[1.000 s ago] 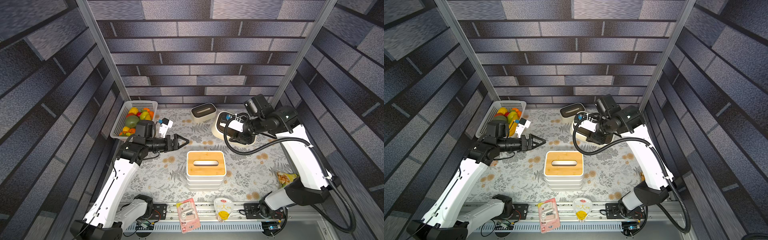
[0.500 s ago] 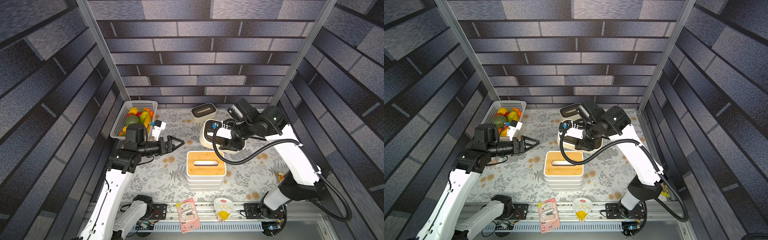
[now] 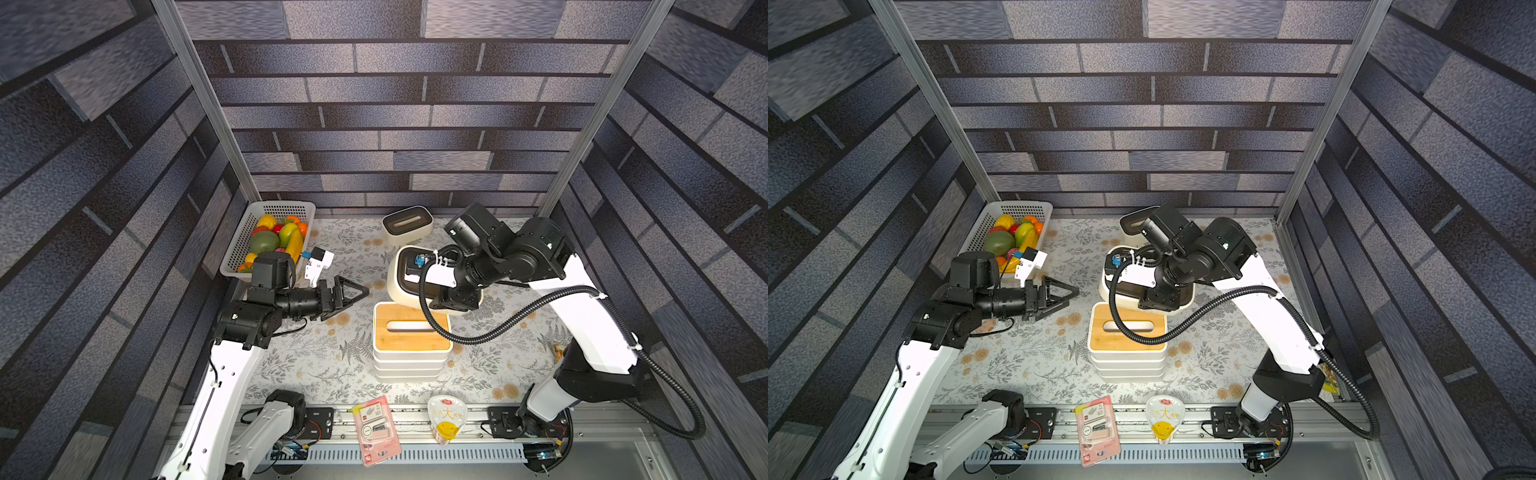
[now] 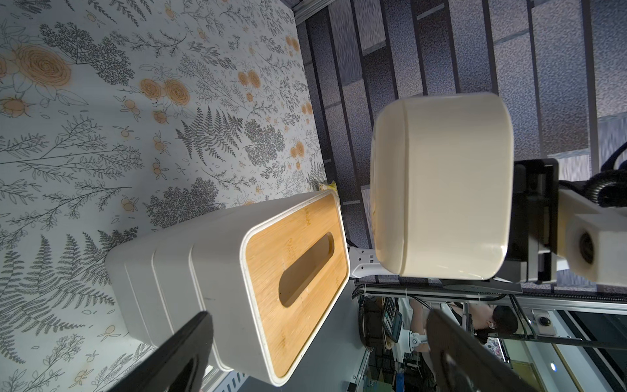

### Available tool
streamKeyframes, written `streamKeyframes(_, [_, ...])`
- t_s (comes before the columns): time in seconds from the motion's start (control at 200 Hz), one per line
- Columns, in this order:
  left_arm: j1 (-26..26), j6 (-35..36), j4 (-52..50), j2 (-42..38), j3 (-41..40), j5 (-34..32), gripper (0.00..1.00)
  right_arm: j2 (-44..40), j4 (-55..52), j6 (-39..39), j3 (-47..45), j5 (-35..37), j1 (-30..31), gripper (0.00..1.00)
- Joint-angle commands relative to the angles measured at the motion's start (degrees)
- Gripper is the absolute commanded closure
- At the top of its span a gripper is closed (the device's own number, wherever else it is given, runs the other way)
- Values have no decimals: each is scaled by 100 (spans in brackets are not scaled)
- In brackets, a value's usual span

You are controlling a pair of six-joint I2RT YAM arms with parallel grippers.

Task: Stack the tissue boxes
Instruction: Place the tissue box at the tissue box.

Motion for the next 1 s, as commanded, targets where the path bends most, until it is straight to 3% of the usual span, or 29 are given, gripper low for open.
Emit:
streamKeyframes(0.0, [57,306,-331,-114,41,199,0,-6,-486,201,189,35,176,58])
streamKeyframes(0.992, [257,812,-673,-505,-100,621,0,12,-639,480,-147,54,820,59])
